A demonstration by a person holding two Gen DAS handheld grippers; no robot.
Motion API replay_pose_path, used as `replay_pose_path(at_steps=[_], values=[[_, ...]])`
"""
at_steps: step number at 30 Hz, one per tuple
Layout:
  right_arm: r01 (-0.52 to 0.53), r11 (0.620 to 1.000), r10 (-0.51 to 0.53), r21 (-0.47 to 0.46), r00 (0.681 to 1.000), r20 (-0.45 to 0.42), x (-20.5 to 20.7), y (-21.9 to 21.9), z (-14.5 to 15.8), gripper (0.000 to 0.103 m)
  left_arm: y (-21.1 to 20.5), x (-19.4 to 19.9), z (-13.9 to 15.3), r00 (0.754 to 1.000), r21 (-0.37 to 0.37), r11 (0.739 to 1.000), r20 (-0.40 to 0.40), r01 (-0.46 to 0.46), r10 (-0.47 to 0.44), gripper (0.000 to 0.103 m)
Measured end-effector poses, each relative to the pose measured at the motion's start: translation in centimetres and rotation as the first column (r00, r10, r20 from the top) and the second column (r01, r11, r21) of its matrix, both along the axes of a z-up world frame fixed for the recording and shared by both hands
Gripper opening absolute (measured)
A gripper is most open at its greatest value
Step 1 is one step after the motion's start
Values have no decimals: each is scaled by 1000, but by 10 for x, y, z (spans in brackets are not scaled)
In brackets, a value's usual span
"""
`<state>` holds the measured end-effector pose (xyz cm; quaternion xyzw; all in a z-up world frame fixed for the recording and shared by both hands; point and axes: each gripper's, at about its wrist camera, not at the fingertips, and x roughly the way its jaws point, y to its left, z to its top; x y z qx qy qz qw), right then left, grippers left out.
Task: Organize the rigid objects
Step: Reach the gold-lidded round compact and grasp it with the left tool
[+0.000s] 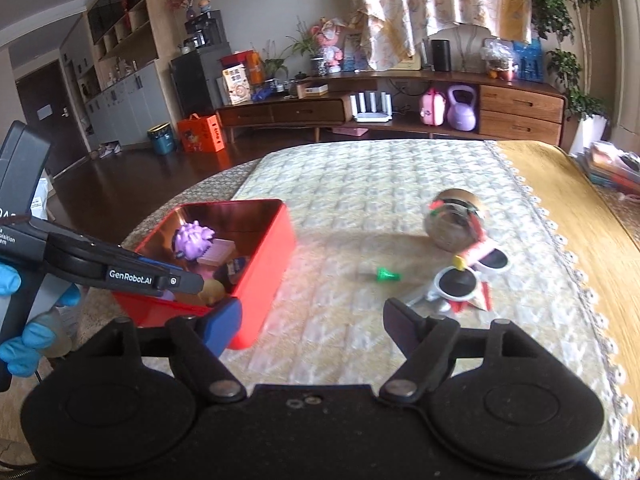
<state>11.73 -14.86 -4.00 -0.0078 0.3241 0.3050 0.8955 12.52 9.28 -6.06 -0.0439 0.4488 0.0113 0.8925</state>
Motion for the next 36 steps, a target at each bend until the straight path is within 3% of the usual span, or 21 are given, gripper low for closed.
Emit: replay_pose_path(at_steps=[7, 9, 11, 12, 27, 36], values=[[78, 997, -78, 22, 997, 4, 0, -36, -7, 88, -30, 9, -1, 999, -15, 999, 1, 44, -44, 24], [90, 996, -90, 27, 996, 3, 0, -45, -9, 90, -38, 11, -1, 999, -21, 998, 4, 53, -53, 34], [103, 994, -103, 25, 995, -3, 2, -51, -13, 90, -45, 14, -1, 998, -18, 998, 23, 56, -55, 67], [110, 994, -110, 25, 994, -4, 3, -54, -14, 90, -48, 14, 0, 998, -13, 998, 39, 55, -55, 74], [170, 985, -170, 15, 985, -9, 44, -80, -26, 90, -87, 85, 17, 992, -26, 995, 92, 91, -89, 80], [179, 984, -178, -13, 984, 18, 79, -72, -32, 86, -116, 150, 25, 993, -67, 992, 61, 103, -99, 80]])
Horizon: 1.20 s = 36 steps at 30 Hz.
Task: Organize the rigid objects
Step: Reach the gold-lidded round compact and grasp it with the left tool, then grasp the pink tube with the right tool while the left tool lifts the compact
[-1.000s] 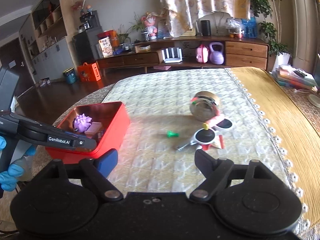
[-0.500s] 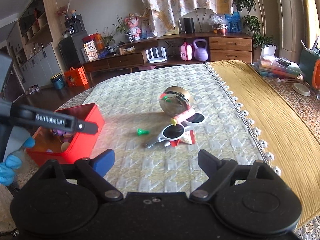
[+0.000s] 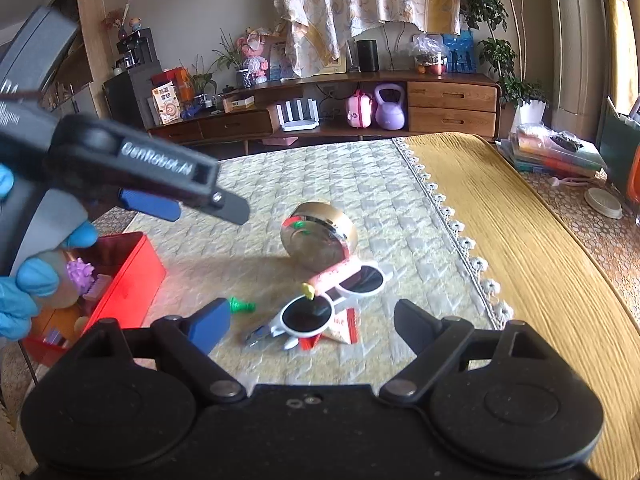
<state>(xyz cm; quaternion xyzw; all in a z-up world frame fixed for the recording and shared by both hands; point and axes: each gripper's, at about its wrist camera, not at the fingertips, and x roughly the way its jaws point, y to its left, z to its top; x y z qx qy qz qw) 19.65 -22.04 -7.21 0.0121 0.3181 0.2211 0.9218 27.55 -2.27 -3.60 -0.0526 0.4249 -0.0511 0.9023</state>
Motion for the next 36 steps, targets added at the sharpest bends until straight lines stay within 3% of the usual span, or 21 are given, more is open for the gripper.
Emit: replay_pose_path(at_steps=[4, 9, 14, 26, 36], values=[[8, 1000, -9, -11, 1000, -16, 18, 7, -7, 80, -12, 33, -4, 998, -12, 1000, -60, -11, 10, 80], [0, 1000, 0, -12, 1000, -27, 33, 16, -14, 80, -24, 65, -20, 990, -19, 1000, -141, -25, 22, 80], [32, 999, -32, -4, 998, -60, 50, 22, -23, 75, -35, 84, -32, 986, 13, 999, -166, -32, 34, 80], [65, 997, -59, 47, 991, -120, 77, 25, -37, 66, -30, 122, -55, 953, -133, 987, -301, -87, 44, 80], [39, 999, -38, 9, 992, -124, 74, 32, -40, 41, -35, 127, -70, 939, -176, 983, -344, -53, -11, 80]])
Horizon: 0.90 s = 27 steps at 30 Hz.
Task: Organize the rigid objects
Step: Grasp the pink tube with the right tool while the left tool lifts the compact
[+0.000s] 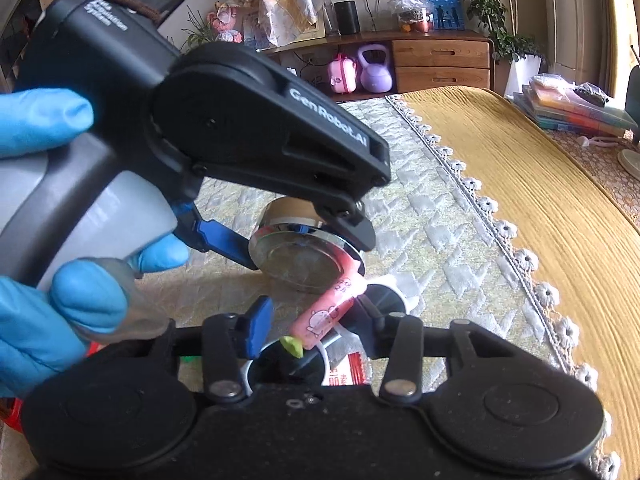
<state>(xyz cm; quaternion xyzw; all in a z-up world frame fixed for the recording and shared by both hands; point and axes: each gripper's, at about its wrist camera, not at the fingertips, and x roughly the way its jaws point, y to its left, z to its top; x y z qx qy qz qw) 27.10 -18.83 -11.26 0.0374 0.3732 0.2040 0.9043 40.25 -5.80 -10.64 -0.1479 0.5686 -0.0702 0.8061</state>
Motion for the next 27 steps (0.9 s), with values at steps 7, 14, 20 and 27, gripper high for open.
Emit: replay_pose_path(at_steps=[7, 14, 20, 27], values=[[-5, 1000, 6, -20, 1000, 19, -8, 3, 2, 16, 9, -2, -1, 1000, -36, 999, 3, -26, 26, 77], [26, 1000, -26, -3, 999, 21, -8, -3, 6, 15, 14, -9, 1, 998, -6, 999, 29, -50, 50, 77], [28, 1000, -28, 9, 999, 35, -20, -8, 16, 15, 27, -21, 10, 997, 1, 998, 46, -68, 68, 77], [21, 999, -22, 40, 999, 48, -37, -13, 34, 15, 43, -51, 34, 994, 1, 998, 85, -64, 64, 77]])
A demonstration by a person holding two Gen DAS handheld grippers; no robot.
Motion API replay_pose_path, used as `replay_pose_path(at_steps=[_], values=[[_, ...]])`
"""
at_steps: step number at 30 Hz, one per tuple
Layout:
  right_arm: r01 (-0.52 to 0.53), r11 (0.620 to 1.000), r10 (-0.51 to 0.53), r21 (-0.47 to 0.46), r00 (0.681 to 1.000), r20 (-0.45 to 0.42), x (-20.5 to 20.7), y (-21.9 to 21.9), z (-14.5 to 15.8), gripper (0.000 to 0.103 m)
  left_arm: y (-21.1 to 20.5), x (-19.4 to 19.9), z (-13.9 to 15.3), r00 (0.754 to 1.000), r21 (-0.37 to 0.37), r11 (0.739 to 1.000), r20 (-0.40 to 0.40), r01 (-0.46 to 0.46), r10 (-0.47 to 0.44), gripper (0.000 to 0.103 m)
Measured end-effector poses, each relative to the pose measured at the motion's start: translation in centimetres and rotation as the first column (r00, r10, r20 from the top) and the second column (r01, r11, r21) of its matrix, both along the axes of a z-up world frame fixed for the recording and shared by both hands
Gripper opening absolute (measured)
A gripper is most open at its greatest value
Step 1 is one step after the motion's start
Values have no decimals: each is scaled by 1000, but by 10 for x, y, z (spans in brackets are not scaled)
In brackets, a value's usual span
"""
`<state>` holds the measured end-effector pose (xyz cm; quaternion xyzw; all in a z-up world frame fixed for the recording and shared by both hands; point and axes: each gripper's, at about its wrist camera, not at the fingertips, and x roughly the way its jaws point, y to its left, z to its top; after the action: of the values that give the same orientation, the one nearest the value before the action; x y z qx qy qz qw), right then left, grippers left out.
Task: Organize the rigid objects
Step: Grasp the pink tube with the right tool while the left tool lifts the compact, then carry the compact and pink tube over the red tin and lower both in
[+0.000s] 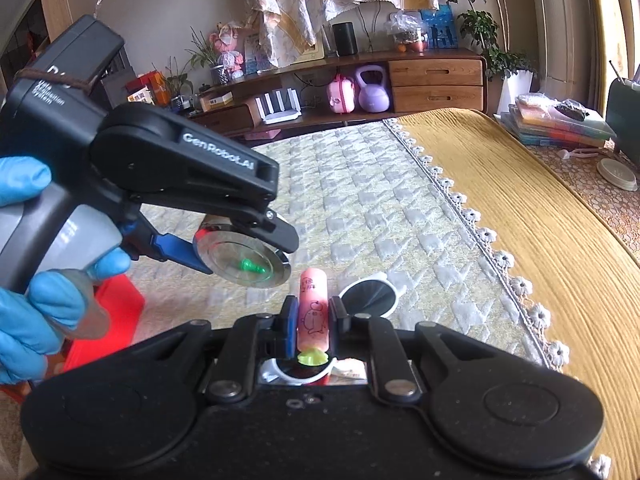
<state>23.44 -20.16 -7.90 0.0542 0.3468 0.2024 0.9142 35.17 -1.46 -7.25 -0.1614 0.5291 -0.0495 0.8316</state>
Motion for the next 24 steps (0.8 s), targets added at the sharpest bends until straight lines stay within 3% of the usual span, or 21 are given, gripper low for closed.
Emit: replay_pose_path(at_steps=[12, 24], values=[[-56, 998, 55, 21, 997, 49, -39, 17, 35, 15, 41, -75, 43, 998, 20, 1000, 57, 18, -19, 77], [-147, 989, 144, 28, 986, 84, -67, 59, 57, 15, 109, -137, 61, 995, 50, 997, 90, -51, 46, 77]])
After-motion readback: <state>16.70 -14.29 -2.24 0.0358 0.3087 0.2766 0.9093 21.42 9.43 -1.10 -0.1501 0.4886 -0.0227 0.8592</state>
